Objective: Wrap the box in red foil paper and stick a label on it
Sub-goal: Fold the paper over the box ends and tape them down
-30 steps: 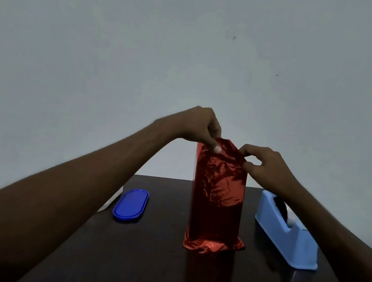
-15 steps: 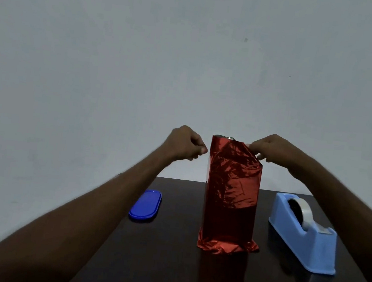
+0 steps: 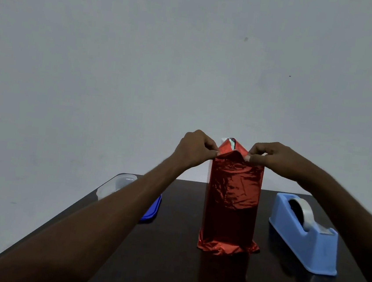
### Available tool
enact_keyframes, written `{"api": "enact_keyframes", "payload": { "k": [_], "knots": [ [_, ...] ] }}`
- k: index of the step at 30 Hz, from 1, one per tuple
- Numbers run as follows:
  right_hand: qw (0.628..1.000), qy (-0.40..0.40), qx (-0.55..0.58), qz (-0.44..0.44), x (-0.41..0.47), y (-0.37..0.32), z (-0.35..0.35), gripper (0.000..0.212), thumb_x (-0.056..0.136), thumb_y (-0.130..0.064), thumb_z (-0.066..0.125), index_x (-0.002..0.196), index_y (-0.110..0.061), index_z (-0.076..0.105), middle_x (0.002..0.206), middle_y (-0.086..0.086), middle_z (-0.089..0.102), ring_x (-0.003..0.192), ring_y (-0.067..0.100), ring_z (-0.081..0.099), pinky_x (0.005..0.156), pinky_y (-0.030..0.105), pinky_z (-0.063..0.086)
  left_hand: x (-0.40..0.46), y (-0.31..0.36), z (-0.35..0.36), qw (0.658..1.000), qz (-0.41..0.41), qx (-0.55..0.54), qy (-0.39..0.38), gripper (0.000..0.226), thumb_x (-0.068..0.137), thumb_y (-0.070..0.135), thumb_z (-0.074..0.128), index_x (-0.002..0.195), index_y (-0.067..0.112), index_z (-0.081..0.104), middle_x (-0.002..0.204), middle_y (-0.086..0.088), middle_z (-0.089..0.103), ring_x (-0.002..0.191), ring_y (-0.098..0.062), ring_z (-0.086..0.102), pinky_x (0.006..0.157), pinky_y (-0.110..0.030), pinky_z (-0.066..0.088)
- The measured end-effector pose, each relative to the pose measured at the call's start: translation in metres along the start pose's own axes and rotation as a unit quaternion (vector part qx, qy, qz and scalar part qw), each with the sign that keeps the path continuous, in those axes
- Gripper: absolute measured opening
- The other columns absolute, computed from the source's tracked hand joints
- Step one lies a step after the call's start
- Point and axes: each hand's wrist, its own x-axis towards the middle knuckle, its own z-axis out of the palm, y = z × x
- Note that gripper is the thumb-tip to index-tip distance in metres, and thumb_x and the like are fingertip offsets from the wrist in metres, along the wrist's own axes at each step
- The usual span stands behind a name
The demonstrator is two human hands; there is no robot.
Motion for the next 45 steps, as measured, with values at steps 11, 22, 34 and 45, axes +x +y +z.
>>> {"api": "enact_keyframes", "payload": {
  "k": [11, 22, 34, 45],
  "knots": [
    [0.962, 0.207, -0.108, -0.14, -0.015, -0.032, 0.011, 0.015, 0.078, -0.041, 0.078, 0.077, -0.028, 0.07, 0.081, -0.008, 0.071, 0.076, 0.01, 0.063, 0.073, 0.033, 0.046, 0.006, 0.001, -0.003, 0.998, 0.009, 0.056, -0.022, 0.006, 0.08, 0.025, 0.072, 0.079, 0.026, 0.078, 0.079, 0.008, 0.074, 0.079, -0.01, 0.067, 0.08, -0.038, 0.057],
    [0.943, 0.191, -0.191, -0.196, -0.02, -0.036, 0.019, 0.053, 0.074, -0.032, 0.083, 0.123, -0.03, 0.061, 0.108, -0.008, 0.069, 0.106, 0.017, 0.057, 0.088, 0.036, 0.044, 0.009, 0.011, -0.01, 0.988, 0.03, 0.137, -0.061, 0.007, 0.082, 0.028, 0.072, 0.088, 0.026, 0.075, 0.087, 0.008, 0.073, 0.087, -0.012, 0.066, 0.082, -0.038, 0.056],
    [0.858, 0.277, -0.32, -0.29, -0.034, -0.014, 0.054, 0.008, 0.077, -0.015, 0.08, 0.082, -0.012, 0.076, 0.08, 0.004, 0.072, 0.077, 0.029, 0.061, 0.069, 0.04, 0.048, 0.012, 0.017, -0.016, 0.978, 0.054, 0.178, -0.094, 0.016, 0.082, 0.026, 0.069, 0.095, 0.03, 0.078, 0.09, 0.008, 0.073, 0.084, -0.01, 0.063, 0.079, -0.033, 0.055],
    [0.857, 0.319, -0.311, -0.259, -0.044, -0.006, 0.078, 0.018, 0.076, -0.018, 0.082, 0.09, -0.008, 0.077, 0.088, 0.009, 0.073, 0.083, 0.031, 0.066, 0.076, 0.037, 0.05, 0.016, 0.017, -0.011, 0.974, 0.056, 0.182, -0.123, 0.022, 0.091, 0.028, 0.063, 0.109, 0.028, 0.076, 0.107, 0.004, 0.072, 0.096, -0.014, 0.061, 0.079, -0.026, 0.047]
  ]
}}
